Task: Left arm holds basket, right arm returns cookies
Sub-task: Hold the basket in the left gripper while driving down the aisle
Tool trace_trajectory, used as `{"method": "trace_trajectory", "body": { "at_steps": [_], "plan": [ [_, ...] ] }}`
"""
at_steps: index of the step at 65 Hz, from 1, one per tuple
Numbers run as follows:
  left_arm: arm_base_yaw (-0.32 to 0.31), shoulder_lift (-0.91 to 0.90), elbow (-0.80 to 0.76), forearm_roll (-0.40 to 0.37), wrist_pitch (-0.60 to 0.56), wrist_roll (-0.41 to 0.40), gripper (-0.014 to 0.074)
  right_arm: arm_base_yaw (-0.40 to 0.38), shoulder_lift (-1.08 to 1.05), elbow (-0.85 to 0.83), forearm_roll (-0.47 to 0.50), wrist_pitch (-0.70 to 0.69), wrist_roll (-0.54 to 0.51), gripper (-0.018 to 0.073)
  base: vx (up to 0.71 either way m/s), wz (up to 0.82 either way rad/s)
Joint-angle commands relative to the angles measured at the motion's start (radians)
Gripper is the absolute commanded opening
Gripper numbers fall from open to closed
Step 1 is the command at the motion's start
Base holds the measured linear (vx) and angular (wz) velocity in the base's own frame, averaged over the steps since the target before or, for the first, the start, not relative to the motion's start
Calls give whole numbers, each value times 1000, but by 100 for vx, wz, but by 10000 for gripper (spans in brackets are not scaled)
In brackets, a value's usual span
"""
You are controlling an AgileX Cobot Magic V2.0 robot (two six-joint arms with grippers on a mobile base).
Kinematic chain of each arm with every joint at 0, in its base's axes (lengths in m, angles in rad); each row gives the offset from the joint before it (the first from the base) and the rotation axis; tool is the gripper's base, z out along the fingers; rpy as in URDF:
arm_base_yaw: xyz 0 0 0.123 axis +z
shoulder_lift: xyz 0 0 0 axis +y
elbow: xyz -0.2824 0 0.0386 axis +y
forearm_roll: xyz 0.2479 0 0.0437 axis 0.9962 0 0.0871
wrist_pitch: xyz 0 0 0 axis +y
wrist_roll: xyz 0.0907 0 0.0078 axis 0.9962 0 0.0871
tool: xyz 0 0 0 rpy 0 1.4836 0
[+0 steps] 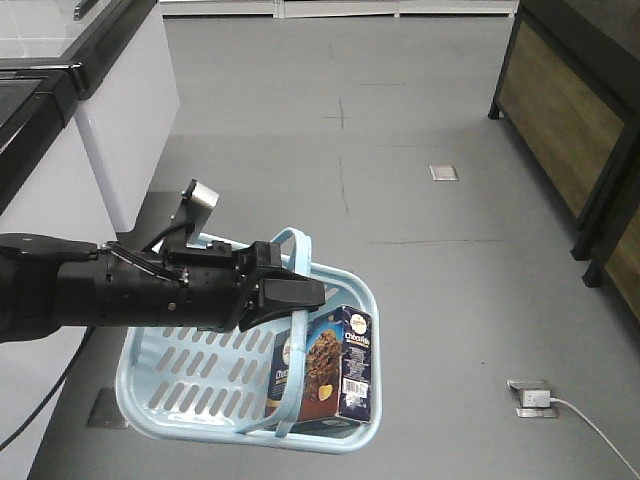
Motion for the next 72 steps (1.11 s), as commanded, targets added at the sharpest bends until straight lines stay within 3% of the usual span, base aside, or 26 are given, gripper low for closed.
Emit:
{"method": "trace_trajectory", "body": {
  "at_steps": [1,72],
  "plan": [
    [-6,-50,-28,-116,60,14,-3,-3,-13,18,-10,-77,-7,-6,0,0],
    [-6,-50,-28,-116,61,14,-3,-3,-13,18,-10,-76,-7,-6,9,3]
  ]
}}
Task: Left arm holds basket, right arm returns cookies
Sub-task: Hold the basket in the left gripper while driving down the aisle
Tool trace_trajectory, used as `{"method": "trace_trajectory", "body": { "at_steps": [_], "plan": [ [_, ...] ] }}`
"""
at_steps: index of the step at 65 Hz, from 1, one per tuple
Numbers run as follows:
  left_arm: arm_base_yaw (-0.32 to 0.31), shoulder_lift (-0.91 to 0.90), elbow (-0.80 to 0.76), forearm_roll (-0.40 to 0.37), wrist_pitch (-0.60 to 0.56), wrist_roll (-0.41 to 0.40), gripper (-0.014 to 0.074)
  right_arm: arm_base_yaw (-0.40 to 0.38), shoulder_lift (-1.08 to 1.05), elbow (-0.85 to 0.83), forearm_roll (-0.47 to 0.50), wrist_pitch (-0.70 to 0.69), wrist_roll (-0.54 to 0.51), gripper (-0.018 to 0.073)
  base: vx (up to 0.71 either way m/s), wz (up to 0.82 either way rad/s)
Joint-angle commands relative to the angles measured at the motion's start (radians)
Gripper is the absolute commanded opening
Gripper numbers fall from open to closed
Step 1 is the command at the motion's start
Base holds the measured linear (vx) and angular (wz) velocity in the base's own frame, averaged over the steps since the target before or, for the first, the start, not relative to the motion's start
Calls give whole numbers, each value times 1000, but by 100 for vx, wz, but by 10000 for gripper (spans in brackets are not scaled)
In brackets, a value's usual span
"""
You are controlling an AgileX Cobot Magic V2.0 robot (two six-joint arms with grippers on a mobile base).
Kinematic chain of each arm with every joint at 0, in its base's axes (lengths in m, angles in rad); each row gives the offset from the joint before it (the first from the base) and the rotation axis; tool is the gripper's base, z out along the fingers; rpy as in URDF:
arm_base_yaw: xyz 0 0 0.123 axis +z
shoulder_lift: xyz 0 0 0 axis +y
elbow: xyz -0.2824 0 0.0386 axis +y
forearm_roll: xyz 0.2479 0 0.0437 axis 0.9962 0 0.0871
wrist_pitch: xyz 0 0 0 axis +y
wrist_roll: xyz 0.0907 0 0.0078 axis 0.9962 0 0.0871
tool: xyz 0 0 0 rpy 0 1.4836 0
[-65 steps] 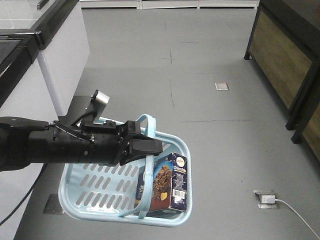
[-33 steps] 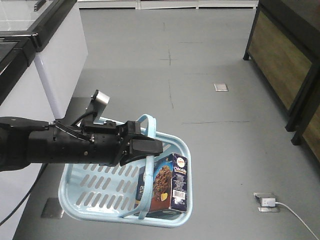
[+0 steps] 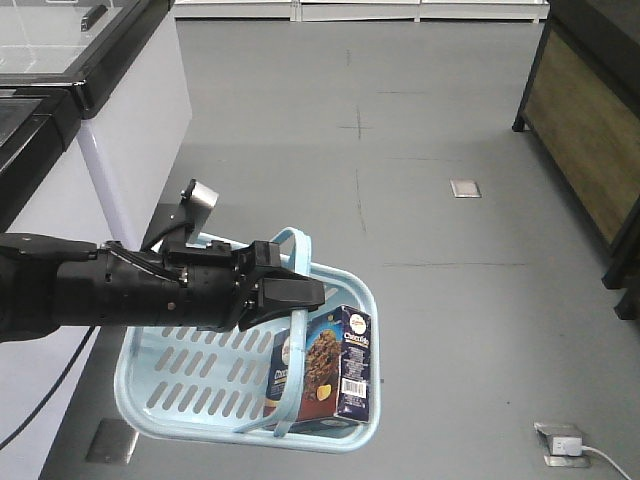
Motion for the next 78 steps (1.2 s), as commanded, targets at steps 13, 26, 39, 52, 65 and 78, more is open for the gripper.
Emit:
{"method": "trace_trajectory", "body": {
  "at_steps": [13,26,39,52,65,78],
  "plan": [
    [-6,-50,-29,-115,58,14,-3,-3,-13,18,-10,-76,-7,-6,19,1],
    [-6,-50,-29,-115,58,14,-3,-3,-13,18,-10,-76,-7,-6,20,-4],
    [-6,-50,-29,-115,58,14,-3,-3,-13,18,-10,-77,-7,-6,23,-6],
    [-6,-50,-29,-115,58,14,-3,-3,-13,18,-10,-77,-7,-6,26,-3],
    [-6,-50,-29,-115,58,14,-3,-3,-13,18,-10,-76,-7,-6,31,-1],
    [-6,-50,-29,-115,58,14,-3,-3,-13,18,-10,-76,-7,-6,34,2]
  ]
}}
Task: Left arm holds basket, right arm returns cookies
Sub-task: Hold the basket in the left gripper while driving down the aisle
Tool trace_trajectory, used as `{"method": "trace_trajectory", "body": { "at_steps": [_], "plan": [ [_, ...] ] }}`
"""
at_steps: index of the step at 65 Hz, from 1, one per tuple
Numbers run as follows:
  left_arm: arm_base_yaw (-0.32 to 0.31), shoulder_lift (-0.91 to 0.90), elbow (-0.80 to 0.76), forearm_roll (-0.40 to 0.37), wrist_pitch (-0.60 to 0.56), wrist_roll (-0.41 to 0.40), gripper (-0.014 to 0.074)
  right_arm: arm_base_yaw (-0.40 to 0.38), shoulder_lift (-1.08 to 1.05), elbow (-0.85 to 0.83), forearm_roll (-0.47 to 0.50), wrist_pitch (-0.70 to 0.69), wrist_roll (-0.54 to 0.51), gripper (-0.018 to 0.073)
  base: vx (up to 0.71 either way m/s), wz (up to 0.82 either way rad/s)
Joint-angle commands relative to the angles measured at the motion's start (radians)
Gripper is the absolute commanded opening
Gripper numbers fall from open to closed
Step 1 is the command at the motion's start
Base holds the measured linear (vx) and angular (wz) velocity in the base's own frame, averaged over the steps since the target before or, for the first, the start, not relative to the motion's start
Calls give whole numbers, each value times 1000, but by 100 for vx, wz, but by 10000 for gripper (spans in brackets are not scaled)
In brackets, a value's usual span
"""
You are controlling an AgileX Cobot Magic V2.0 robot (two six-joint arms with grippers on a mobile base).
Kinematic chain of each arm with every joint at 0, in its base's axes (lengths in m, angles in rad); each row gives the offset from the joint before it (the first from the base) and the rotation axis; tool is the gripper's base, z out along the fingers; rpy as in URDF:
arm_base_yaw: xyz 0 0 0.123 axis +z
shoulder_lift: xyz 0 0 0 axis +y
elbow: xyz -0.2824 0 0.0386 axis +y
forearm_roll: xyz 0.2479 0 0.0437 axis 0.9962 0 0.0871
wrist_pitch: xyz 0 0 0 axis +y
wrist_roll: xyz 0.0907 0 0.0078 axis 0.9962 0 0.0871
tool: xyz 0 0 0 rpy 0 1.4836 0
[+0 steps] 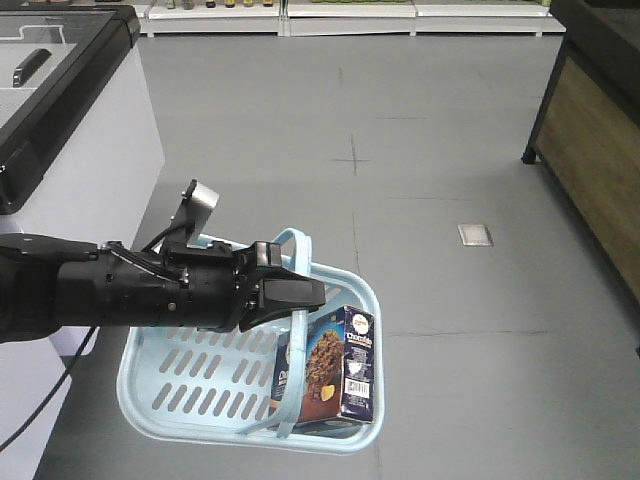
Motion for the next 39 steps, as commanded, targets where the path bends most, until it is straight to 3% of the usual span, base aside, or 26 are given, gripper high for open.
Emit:
{"method": "trace_trajectory", "body": {
  "at_steps": [1,39],
  "plan": [
    [-6,-50,-29,-115,60,14,-3,-3,-13,18,-10,-76,-7,-6,35,7],
    [-6,-50,-29,-115,60,14,-3,-3,-13,18,-10,-76,-7,-6,38,7]
  ]
}}
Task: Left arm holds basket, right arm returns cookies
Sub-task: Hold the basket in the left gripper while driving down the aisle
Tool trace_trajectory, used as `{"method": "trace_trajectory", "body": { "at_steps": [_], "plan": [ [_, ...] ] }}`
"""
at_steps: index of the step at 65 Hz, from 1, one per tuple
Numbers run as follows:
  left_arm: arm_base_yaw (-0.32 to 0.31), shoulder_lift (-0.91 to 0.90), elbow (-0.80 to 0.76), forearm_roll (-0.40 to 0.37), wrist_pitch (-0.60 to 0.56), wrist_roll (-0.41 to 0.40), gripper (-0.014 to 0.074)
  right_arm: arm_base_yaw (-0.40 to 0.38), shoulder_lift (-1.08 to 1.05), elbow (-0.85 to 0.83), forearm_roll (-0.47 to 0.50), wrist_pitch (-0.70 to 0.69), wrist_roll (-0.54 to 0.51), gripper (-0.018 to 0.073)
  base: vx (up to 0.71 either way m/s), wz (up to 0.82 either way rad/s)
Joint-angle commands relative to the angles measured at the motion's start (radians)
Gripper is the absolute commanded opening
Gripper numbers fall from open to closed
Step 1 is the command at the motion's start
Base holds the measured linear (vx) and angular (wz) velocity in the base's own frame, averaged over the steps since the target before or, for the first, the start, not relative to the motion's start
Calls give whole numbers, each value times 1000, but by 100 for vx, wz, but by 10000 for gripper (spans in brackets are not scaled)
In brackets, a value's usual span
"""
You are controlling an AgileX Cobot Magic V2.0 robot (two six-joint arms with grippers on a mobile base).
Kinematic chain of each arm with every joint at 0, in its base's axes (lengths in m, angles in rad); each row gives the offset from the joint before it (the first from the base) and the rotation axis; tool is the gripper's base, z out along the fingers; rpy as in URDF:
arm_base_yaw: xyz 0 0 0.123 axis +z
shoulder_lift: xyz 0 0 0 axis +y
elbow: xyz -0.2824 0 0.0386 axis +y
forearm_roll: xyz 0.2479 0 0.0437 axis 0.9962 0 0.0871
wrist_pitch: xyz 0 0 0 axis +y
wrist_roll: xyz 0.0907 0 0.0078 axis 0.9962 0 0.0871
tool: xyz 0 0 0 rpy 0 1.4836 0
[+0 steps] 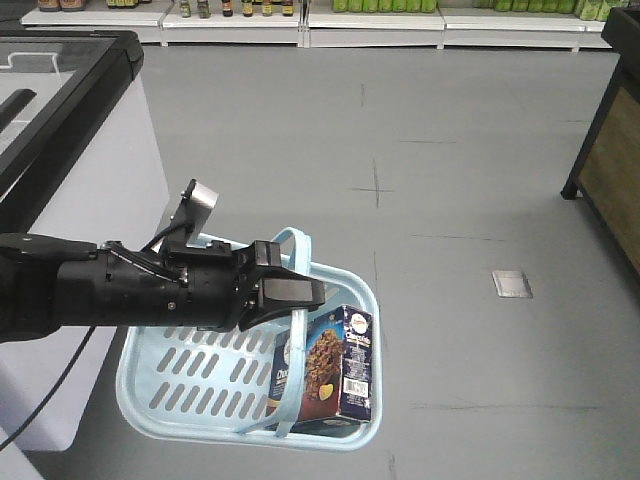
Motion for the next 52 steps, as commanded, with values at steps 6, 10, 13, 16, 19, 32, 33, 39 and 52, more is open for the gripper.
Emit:
{"method": "trace_trajectory", "body": {
  "at_steps": [6,10,13,16,19,32,33,39,52],
  "plan": [
    [-6,-50,-29,-113,60,14,-3,-3,-13,18,-10,-76,-7,-6,40,-1],
    [-6,-50,-29,-113,60,14,-3,-3,-13,18,-10,-76,-7,-6,40,-1],
    [-6,-50,-29,-113,60,14,-3,-3,-13,18,-10,-76,-7,-6,41,-1],
    [-6,-50,-29,-113,61,14,-3,-3,-13,18,-10,-76,-7,-6,41,0],
    [-6,-50,-29,-113,61,14,-3,-3,-13,18,-10,-76,-7,-6,41,-1],
    [-6,-50,-29,-113,61,14,-3,-3,-13,18,-10,-76,-7,-6,41,-3],
    [-6,-50,-29,-113,61,14,-3,-3,-13,18,-10,-76,-7,-6,41,-4],
    [-6,-50,-29,-113,61,14,-3,-3,-13,18,-10,-76,-7,-6,42,-4],
    [-6,-50,-29,-113,61,14,-3,-3,-13,18,-10,-76,-7,-6,43,-3]
  ]
}}
